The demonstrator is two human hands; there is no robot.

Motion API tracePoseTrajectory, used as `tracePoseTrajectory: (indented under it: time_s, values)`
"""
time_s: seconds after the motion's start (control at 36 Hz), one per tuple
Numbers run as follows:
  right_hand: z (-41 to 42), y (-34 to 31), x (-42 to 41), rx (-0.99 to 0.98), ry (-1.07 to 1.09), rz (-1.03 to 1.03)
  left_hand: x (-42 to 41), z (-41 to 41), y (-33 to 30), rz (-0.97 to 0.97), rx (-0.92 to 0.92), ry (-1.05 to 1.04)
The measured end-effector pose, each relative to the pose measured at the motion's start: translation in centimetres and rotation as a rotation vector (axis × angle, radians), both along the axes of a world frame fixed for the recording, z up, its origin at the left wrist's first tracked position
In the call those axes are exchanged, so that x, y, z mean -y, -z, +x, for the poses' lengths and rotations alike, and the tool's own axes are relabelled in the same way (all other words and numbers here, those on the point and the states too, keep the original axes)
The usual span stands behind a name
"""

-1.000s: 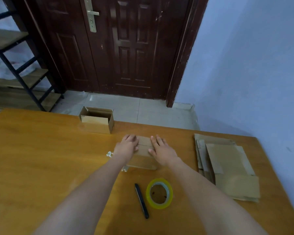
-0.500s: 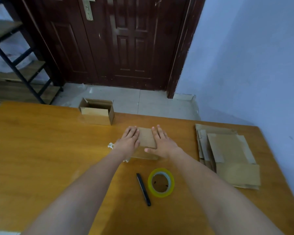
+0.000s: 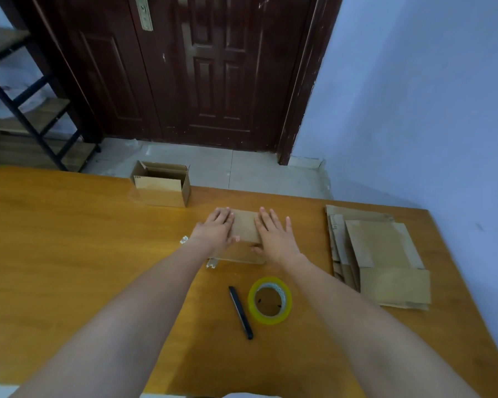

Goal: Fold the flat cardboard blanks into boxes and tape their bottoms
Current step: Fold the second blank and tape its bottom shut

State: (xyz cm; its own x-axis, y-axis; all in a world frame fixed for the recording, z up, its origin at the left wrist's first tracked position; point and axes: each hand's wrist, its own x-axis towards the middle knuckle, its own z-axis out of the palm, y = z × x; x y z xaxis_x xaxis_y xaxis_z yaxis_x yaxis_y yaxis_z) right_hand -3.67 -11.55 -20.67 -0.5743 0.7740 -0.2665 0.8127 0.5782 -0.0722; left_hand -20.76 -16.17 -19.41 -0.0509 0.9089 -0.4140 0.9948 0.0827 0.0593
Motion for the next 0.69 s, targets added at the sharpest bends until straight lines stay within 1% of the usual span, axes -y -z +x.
tracePoseTrajectory:
  time_s: [0.06,0.11,0.14,0.19,0.28,0.36,0.42,0.56,0.64,0.69]
  values:
    - [1.1,0.7,1.5,-0.084,-0.065,0.176,0.1,0.0,-0.1,-0.002,0.008,-0.002]
    - [2.3,1.7,2.8,-0.196,-0.054,0.326,0.1,0.0,-0.3,0.002,0.015,-0.003]
    - [2.8,2.1,3.3,-0.229,-0.050,0.362,0.1,0.0,-0.3,0.006,0.016,-0.002]
    - [4.1,2.9,4.3,-0.241,-0.072,0.361,0.2,0.1,-0.4,0.012,0.020,0.000]
    - [6.1,3.8,5.4,-0.170,-0.126,0.271,0.3,0.1,-0.6,0.009,0.022,-0.005]
    - [7.5,4.4,6.3,-0.066,-0.167,0.056,0.3,0.2,-0.7,0.008,0.025,-0.012]
    - [8.0,4.5,6.8,-0.038,-0.158,-0.069,0.3,0.2,-0.7,0.010,0.026,-0.013]
    - [6.7,5.0,8.7,-0.037,-0.191,-0.137,0.2,0.1,-0.7,-0.001,0.036,-0.019]
    - [4.9,5.5,9.5,0.060,-0.191,-0.231,0.2,0.1,-0.6,-0.001,0.039,-0.020]
    - [3.7,5.9,9.8,0.136,-0.212,-0.259,0.1,0.1,-0.6,-0.003,0.039,-0.019]
